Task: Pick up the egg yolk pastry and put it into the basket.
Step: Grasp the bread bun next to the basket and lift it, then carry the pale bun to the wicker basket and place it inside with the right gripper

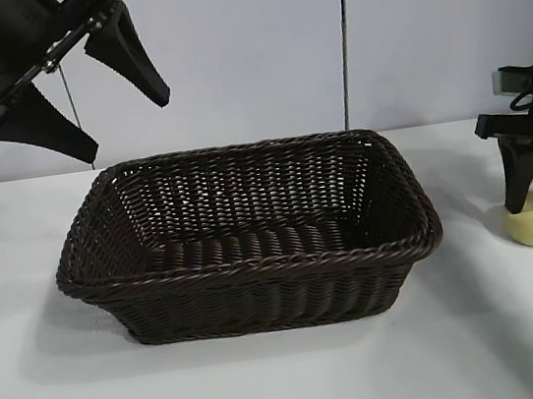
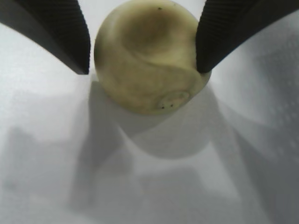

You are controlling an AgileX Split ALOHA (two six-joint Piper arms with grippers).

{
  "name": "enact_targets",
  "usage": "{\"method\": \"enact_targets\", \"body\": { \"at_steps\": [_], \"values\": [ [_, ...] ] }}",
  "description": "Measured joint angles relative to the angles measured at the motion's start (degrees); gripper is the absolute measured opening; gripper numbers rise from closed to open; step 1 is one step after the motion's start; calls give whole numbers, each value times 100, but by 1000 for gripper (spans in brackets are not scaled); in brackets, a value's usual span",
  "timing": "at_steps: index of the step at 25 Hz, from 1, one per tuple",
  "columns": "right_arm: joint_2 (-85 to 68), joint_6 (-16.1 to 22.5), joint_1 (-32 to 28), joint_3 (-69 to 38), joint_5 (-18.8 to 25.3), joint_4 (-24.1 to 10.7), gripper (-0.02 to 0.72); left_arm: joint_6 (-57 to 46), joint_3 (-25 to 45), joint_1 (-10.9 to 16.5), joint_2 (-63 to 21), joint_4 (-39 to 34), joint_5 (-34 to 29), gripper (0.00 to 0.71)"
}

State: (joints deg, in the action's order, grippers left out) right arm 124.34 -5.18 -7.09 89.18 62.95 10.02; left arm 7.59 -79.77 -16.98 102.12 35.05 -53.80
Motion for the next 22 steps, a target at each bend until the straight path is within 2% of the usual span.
{"method": "enact_targets", "body": {
  "at_steps": [1, 6, 8, 13, 22],
  "values": [
    [0, 0, 0, 0, -13, 0, 414, 0, 0, 0, 0, 0, 0, 589],
    [0, 0, 0, 0, -105, -75, 120, 0, 0, 0, 0, 0, 0, 589],
    [0, 0, 0, 0, -105, -82, 62, 4, 0, 0, 0, 0, 0, 589],
    [-7, -99, 0, 21, -51, 28, 32, 4, 0, 0, 0, 0, -18, 589],
    [-760, -154, 20, 758, 423, 411, 29, 4, 0, 0, 0, 0, -23, 589]
  ]
}}
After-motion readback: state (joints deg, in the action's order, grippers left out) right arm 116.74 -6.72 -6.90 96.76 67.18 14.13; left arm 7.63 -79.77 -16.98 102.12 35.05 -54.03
